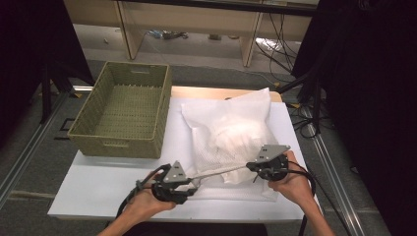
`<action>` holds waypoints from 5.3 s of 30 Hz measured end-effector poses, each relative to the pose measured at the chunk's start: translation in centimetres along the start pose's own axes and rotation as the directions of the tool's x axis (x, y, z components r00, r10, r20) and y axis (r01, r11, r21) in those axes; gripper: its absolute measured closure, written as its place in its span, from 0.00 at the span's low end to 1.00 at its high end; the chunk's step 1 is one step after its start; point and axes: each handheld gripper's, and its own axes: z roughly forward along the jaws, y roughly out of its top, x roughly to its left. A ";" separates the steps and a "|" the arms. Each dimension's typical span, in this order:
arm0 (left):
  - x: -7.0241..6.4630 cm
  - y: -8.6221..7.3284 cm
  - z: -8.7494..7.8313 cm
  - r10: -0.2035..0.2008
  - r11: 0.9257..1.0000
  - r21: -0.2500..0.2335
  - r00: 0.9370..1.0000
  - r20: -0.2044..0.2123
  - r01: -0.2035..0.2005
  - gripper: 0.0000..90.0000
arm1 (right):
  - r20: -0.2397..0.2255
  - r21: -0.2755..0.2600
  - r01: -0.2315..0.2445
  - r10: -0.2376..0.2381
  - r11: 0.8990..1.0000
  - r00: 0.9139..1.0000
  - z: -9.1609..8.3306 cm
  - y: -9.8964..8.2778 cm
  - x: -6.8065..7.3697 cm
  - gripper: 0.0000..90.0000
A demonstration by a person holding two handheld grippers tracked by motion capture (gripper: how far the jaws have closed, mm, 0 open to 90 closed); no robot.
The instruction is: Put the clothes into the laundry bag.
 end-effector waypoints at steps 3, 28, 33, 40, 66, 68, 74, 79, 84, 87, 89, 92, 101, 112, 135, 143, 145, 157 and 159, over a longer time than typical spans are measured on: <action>-0.8 1.1 2.5 0.008 1.000 0.004 0.999 0.036 -0.008 0.64 | 0.004 -0.011 -0.006 0.006 1.000 1.000 -0.1 0.2 -0.3 1.00; 1.1 7.5 13.6 0.033 0.999 -0.026 0.977 -0.213 -0.039 0.92 | -0.004 -0.006 -0.002 0.002 1.000 1.000 0.2 0.1 -0.1 1.00; 3.3 9.3 12.7 0.032 0.996 -0.072 0.941 -0.337 -0.060 0.94 | 0.014 0.000 -0.003 0.003 1.000 1.000 0.5 0.7 -0.2 1.00; 6.0 7.6 13.9 -0.021 0.999 -0.050 0.920 -0.390 0.002 0.90 | -0.014 0.014 -0.011 0.011 1.000 1.000 2.4 1.6 -0.4 1.00; 7.2 -1.1 0.7 -0.237 0.968 0.046 0.960 -0.147 0.246 0.35 | -0.030 0.025 -0.032 0.033 0.999 0.999 2.2 1.0 -0.6 1.00; 7.7 -1.4 1.5 -0.209 0.971 0.089 0.968 -0.137 0.222 0.36 | -0.029 0.021 -0.022 0.023 1.000 0.999 2.1 1.0 -0.6 1.00; 7.9 -1.4 2.8 -0.223 0.970 0.088 0.973 -0.065 0.228 0.51 | -0.031 0.001 -0.018 0.018 1.000 0.999 1.3 1.0 -0.8 1.00; 7.5 -1.0 2.9 -0.230 0.967 0.103 0.973 -0.028 0.232 0.47 | -0.037 0.017 -0.014 0.014 1.000 0.999 1.2 0.7 -0.9 1.00; 7.1 -1.1 2.8 -0.236 0.965 0.112 0.972 -0.011 0.236 0.53 | -0.061 0.057 -0.033 0.037 0.998 0.997 1.3 0.0 -0.6 1.00; 6.8 -1.3 2.6 -0.266 0.959 0.109 0.963 0.028 0.262 0.59 | -0.068 0.082 -0.051 0.056 0.995 0.996 1.4 -0.7 -0.4 1.00; 6.3 -1.4 2.3 -0.268 0.959 0.108 0.962 0.058 0.261 0.69 | -0.066 0.089 -0.064 0.070 0.994 0.995 1.7 -1.0 -0.5 1.00; 5.5 -1.5 1.4 -0.259 0.964 0.082 0.964 0.059 0.254 0.82 | -0.082 0.092 -0.051 0.059 0.994 0.995 2.5 -1.2 -0.5 1.00; 3.0 -3.0 -1.3 -0.227 0.974 0.028 0.971 0.080 0.225 0.90 | -0.067 0.135 -0.038 0.047 0.990 0.997 4.2 -1.3 -1.0 1.00; 6.2 -3.4 0.6 -0.389 0.918 0.085 0.921 0.014 0.386 0.50 | -0.061 0.130 -0.040 0.048 0.991 0.997 3.9 -1.3 -1.1 1.00; 4.7 -2.5 3.1 -0.225 0.952 0.183 0.967 -0.119 0.245 0.49 | -0.067 0.127 -0.050 0.059 0.991 0.996 3.9 -1.2 -0.9 0.99; 3.2 -2.7 3.6 -0.144 0.971 0.163 0.970 -0.196 0.177 0.45 | -0.065 0.119 -0.046 0.054 0.992 0.996 3.8 -1.2 -1.0 0.99; 3.3 -2.6 3.4 -0.144 0.966 0.188 0.976 -0.166 0.175 0.45 | -0.070 0.118 -0.048 0.056 0.992 0.996 3.8 -1.2 -1.1 0.99; 4.1 -2.6 3.2 -0.110 0.978 0.162 0.983 -0.148 0.134 0.97 | -0.060 0.115 -0.052 0.059 0.992 0.996 3.7 -1.2 -1.0 0.98; 4.2 -2.6 2.8 -0.152 0.973 0.158 0.981 -0.120 0.170 0.98 | -0.060 0.114 -0.053 0.061 0.992 0.996 3.7 -1.2 -1.0 0.98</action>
